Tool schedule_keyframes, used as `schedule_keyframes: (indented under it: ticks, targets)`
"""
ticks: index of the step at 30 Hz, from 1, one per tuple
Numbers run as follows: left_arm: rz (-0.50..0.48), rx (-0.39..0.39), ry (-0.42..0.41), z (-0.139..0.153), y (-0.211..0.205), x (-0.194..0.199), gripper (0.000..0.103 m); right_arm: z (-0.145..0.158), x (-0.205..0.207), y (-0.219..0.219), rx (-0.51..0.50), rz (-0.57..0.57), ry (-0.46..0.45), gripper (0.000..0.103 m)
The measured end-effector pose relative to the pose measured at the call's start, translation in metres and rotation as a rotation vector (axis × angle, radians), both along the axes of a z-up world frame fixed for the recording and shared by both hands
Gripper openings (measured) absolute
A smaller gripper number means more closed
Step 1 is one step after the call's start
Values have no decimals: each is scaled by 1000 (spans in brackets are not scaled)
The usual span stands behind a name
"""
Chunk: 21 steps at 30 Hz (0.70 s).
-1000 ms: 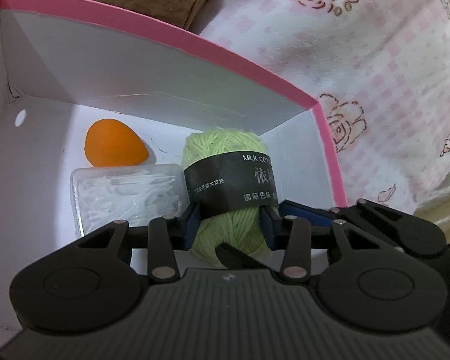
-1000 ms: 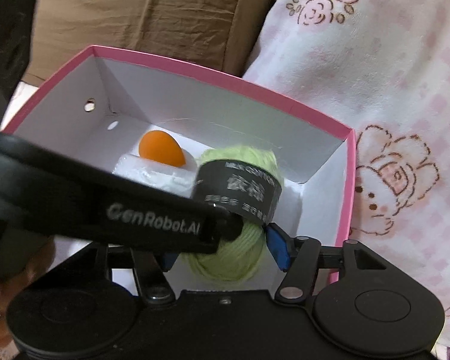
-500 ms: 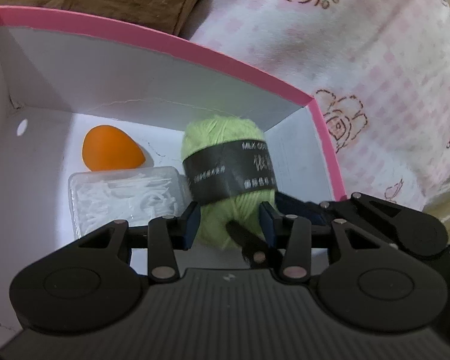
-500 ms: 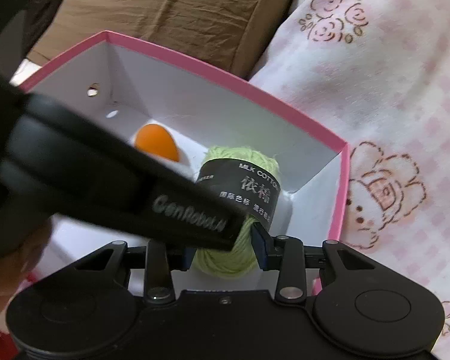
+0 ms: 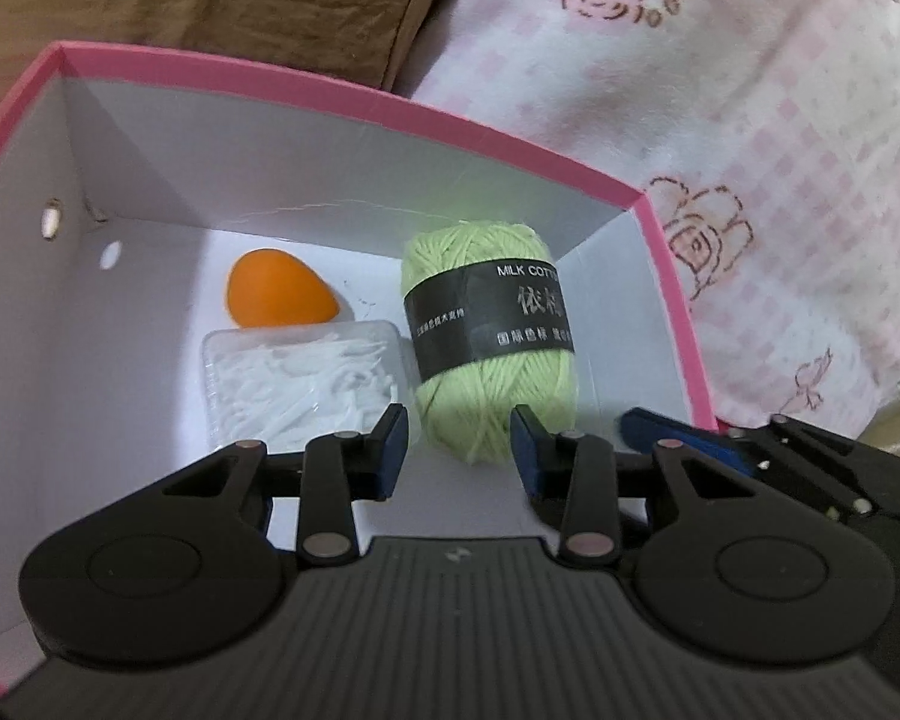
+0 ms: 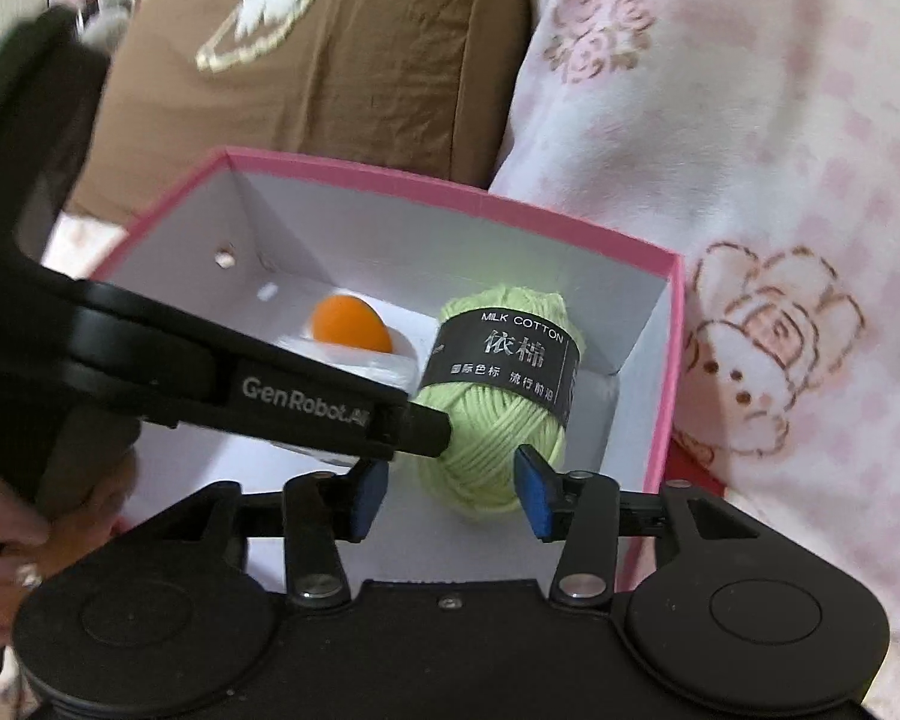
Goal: Organize objects
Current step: 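Lower the yarn ball into the pink box, open the left gripper, withdraw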
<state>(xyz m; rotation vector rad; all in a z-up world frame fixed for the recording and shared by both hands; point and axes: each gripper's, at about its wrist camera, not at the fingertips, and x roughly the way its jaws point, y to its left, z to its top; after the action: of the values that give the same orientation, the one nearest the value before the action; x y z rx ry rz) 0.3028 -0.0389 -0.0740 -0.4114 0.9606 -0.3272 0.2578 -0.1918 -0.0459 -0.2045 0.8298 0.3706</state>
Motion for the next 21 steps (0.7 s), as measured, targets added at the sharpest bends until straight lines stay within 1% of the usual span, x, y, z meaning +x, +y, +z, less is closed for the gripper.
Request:
schedule_keyframes:
  ticks: [2, 4, 8, 9, 10, 13, 17, 19, 21]
  targets:
    - [-9, 19, 7, 12, 2, -7, 36, 8, -17, -7, 48, -19, -12, 55]
    - [-10, 45, 9, 26, 5, -16, 36, 16, -23, -19, 110, -20, -7, 56]
    - [-32, 80, 3, 58, 11, -38, 37, 31, -41, -25, 131, 1, -29, 58]
    - [-44, 88, -6, 66, 14, -45, 41, 35, -46, -27, 137, 13, -37, 59]
    - [-58, 86, -12, 74, 16, -53, 42, 40, -51, -27, 142, 30, -48, 59]
    - [-83, 72, -32, 94, 19, -74, 43, 51, -55, -22, 133, 67, -80, 61]
    - [-85, 134, -62, 123, 20, -104, 48, 65, -65, -19, 118, 90, -104, 62]
    - [-80, 160, -72, 133, 23, -116, 52, 74, -72, -18, 105, 95, -115, 63]
    - [-76, 179, -97, 144, 28, -129, 54, 82, -85, -20, 64, 79, -115, 63]
